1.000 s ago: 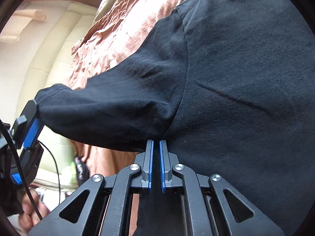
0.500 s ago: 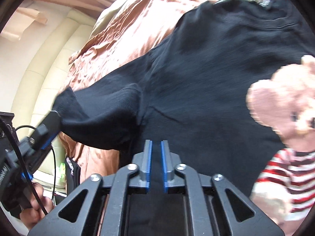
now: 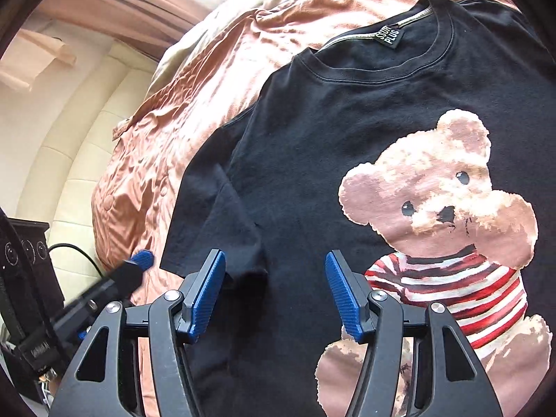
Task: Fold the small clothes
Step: 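Fold the held sleeve inward over the shirt body with the left tool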
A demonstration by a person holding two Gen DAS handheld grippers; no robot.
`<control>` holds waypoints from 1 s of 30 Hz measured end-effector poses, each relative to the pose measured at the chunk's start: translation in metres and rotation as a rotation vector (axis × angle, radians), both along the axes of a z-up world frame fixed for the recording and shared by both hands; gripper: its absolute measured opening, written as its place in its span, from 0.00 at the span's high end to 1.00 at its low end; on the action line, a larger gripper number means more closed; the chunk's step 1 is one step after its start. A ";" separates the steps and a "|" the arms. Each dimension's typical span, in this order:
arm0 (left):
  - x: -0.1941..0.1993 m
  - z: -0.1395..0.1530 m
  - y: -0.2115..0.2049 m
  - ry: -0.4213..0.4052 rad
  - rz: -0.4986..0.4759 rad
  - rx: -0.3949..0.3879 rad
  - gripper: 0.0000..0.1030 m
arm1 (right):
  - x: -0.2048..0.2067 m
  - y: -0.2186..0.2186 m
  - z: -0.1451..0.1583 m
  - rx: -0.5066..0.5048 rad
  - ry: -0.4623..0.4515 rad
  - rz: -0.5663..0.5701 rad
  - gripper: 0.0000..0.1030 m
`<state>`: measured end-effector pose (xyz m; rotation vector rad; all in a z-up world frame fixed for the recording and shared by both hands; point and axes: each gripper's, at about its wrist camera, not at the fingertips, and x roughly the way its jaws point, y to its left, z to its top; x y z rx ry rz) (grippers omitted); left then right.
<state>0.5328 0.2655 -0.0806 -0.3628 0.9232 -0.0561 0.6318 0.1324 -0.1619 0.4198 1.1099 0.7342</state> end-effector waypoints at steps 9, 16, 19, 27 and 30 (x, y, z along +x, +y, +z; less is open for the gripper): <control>-0.018 -0.020 0.068 0.066 0.244 0.051 0.30 | 0.001 -0.005 -0.007 0.002 -0.021 0.054 0.43; -0.020 -0.050 0.097 0.105 0.307 0.024 0.30 | 0.001 0.004 -0.014 -0.016 -0.053 0.082 0.43; -0.019 -0.062 0.102 0.101 0.309 -0.022 0.35 | 0.000 0.009 -0.017 -0.010 -0.064 0.098 0.53; -0.007 -0.069 0.097 0.105 0.249 -0.125 0.96 | 0.001 0.013 -0.021 0.012 -0.075 0.126 0.66; -0.001 -0.047 0.086 0.074 0.214 -0.090 0.96 | 0.000 0.006 -0.018 0.004 -0.075 0.117 0.66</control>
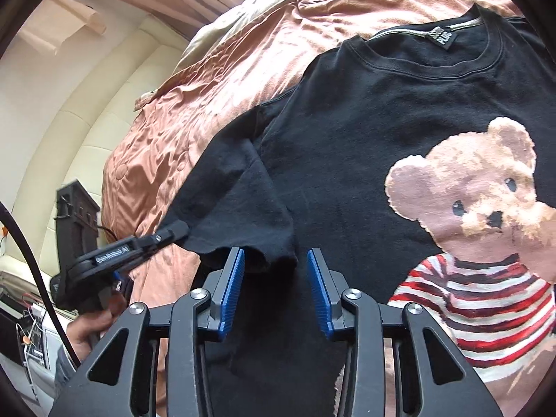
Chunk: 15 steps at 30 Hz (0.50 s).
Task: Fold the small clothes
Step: 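Fold the held sleeve inward over the shirt body with the left tool, then open the left tool and release the folded sleeve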
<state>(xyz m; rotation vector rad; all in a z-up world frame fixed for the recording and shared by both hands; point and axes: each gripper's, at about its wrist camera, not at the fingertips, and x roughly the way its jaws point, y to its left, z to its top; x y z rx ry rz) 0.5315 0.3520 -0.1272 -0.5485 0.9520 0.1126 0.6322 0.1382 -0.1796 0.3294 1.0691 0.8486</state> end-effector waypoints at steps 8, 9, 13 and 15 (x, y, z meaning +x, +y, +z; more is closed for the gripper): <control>0.036 0.048 -0.038 -0.063 -0.068 0.039 0.96 | 0.000 -0.036 0.012 -0.002 0.003 -0.060 0.66; 0.041 0.052 -0.044 -0.067 -0.081 0.049 0.96 | 0.001 -0.041 0.013 -0.002 0.003 -0.065 0.64; 0.062 0.063 -0.069 -0.072 -0.129 0.070 0.96 | 0.005 -0.059 0.012 0.004 0.013 -0.084 0.59; 0.073 0.065 -0.082 -0.071 -0.149 0.084 0.96 | 0.009 -0.066 0.011 0.005 0.024 -0.093 0.56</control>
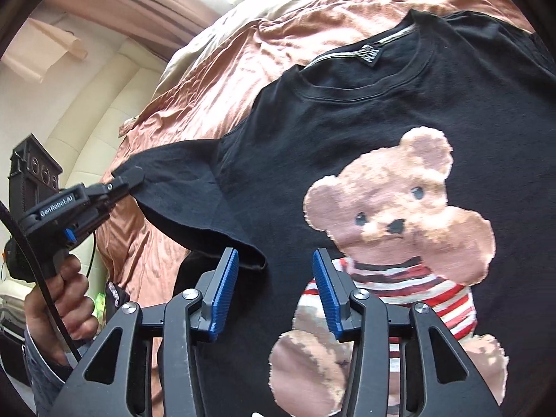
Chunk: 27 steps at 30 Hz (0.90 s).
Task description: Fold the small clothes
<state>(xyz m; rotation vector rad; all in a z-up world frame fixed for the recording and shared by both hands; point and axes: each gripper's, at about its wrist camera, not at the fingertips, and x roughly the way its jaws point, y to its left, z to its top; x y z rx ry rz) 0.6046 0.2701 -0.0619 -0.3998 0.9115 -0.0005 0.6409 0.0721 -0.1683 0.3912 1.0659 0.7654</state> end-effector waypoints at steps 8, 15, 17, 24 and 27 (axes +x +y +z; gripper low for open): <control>0.042 -0.011 -0.039 0.027 -0.080 0.023 0.76 | 0.007 -0.021 -0.005 0.008 0.017 -0.010 0.53; 0.031 -0.015 -0.033 0.013 -0.060 0.069 0.36 | 0.015 -0.020 -0.008 -0.010 0.019 0.002 0.53; 0.024 -0.018 -0.023 0.028 -0.042 0.082 0.36 | 0.018 -0.016 -0.010 -0.011 0.024 0.004 0.53; -0.011 -0.032 0.017 0.072 0.017 0.120 0.36 | 0.027 0.005 -0.018 0.004 0.060 0.022 0.53; -0.028 -0.041 0.030 0.098 0.017 0.133 0.36 | 0.028 0.014 -0.023 0.009 0.074 0.025 0.53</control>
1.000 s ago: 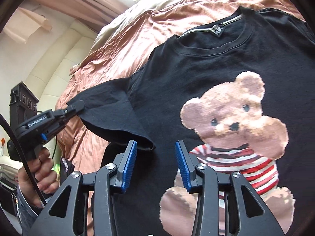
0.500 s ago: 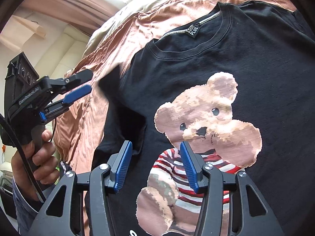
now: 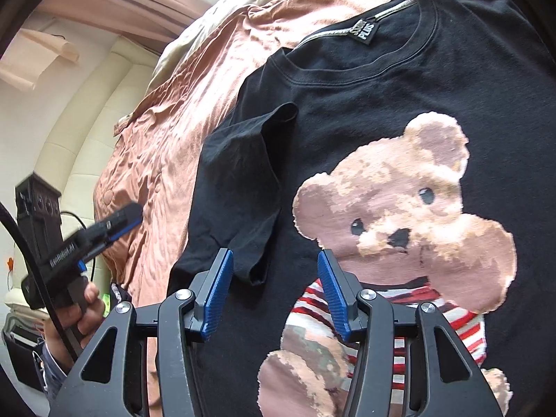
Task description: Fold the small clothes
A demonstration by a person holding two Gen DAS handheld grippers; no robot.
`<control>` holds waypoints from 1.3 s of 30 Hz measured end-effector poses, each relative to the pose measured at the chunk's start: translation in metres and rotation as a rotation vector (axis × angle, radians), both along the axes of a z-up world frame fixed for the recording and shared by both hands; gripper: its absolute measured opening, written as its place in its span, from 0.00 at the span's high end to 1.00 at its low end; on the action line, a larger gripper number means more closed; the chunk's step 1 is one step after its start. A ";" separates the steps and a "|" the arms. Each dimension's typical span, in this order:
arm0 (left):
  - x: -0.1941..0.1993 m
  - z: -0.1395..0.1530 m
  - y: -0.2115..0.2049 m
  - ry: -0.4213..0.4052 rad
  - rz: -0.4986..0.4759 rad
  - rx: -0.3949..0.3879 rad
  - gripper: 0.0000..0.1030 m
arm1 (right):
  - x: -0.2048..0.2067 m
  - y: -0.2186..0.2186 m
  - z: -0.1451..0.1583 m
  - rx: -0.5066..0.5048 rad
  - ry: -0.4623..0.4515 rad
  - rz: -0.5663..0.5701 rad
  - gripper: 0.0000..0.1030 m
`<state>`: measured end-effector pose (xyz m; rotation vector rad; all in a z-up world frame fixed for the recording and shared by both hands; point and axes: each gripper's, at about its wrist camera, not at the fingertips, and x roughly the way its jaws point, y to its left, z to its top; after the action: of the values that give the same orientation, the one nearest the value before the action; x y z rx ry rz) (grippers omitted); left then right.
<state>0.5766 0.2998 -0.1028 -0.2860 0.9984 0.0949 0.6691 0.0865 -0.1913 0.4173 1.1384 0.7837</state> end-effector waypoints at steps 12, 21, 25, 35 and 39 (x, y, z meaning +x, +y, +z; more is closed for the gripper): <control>-0.042 -0.044 0.011 0.102 -0.071 0.036 0.36 | 0.003 0.050 -0.015 -0.030 0.033 0.015 0.54; -0.048 -0.060 -0.008 0.120 -0.133 0.159 0.40 | -0.002 0.065 -0.016 -0.061 0.039 0.048 0.90; -0.043 -0.064 -0.003 0.111 -0.082 0.204 0.52 | -0.011 0.066 -0.012 -0.048 0.045 0.069 0.91; -0.052 -0.074 0.033 0.161 0.016 0.147 0.76 | -0.024 0.083 -0.022 -0.076 0.075 0.099 0.91; -0.058 -0.068 0.042 0.173 0.026 0.154 0.80 | -0.027 0.084 -0.018 -0.075 0.068 0.126 0.90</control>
<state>0.5190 0.3413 -0.1713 -0.1513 1.1525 0.2223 0.6425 0.1705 -0.2096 0.3139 1.2630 0.8390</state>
